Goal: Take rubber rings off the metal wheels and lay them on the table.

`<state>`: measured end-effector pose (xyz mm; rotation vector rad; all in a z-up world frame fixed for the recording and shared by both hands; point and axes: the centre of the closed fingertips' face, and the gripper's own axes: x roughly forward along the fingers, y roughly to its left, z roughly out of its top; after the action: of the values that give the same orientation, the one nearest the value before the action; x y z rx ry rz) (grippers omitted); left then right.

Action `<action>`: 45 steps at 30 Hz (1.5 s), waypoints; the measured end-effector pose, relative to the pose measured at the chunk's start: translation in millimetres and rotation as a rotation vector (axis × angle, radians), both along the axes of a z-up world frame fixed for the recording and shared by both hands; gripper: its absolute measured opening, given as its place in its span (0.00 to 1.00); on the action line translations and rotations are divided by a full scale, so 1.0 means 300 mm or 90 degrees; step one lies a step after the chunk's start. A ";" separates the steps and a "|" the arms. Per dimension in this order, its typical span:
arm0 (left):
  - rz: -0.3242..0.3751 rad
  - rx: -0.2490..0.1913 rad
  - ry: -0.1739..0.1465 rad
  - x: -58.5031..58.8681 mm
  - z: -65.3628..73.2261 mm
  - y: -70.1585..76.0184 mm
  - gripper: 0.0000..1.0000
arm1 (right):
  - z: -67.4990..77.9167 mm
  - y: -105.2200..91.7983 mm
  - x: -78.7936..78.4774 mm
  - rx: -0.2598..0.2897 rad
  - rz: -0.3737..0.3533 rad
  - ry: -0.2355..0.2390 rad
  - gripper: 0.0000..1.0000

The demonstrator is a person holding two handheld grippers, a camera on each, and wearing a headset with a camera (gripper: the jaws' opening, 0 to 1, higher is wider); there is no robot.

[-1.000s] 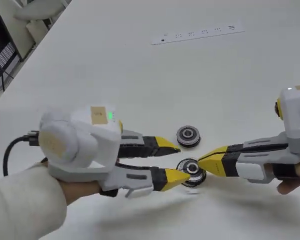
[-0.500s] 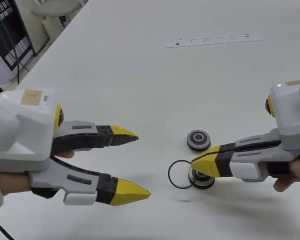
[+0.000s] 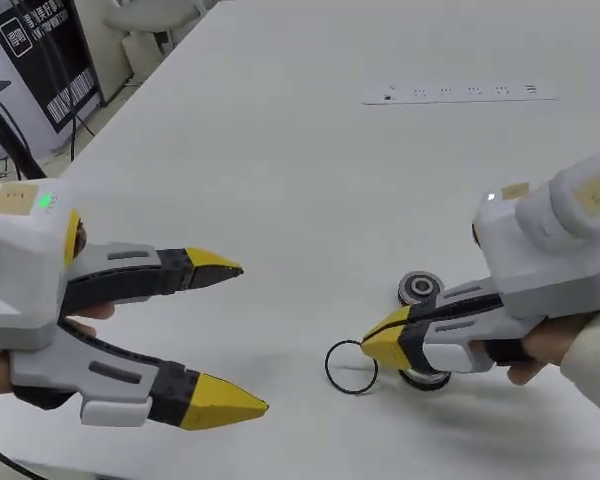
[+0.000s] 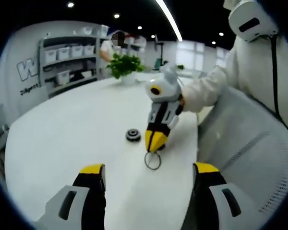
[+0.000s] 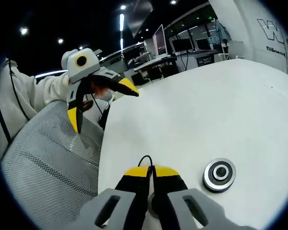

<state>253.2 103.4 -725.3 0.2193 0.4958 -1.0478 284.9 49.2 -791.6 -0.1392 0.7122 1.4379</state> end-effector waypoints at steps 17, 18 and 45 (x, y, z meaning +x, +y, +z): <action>0.020 -0.016 -0.034 0.047 0.065 0.013 0.77 | 0.044 -0.095 0.064 0.002 -0.048 -0.050 0.11; 0.019 -0.017 -0.036 0.051 0.067 0.010 0.77 | 0.043 -0.106 0.064 0.000 -0.048 -0.053 0.12; -0.060 -0.016 -0.069 0.204 0.020 -0.314 0.69 | -0.031 -0.239 0.003 -0.023 -0.067 -0.055 0.24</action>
<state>314.5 9.1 -719.5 0.2779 0.3764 -1.1278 286.0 -22.5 -800.8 -0.1883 0.6650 1.3112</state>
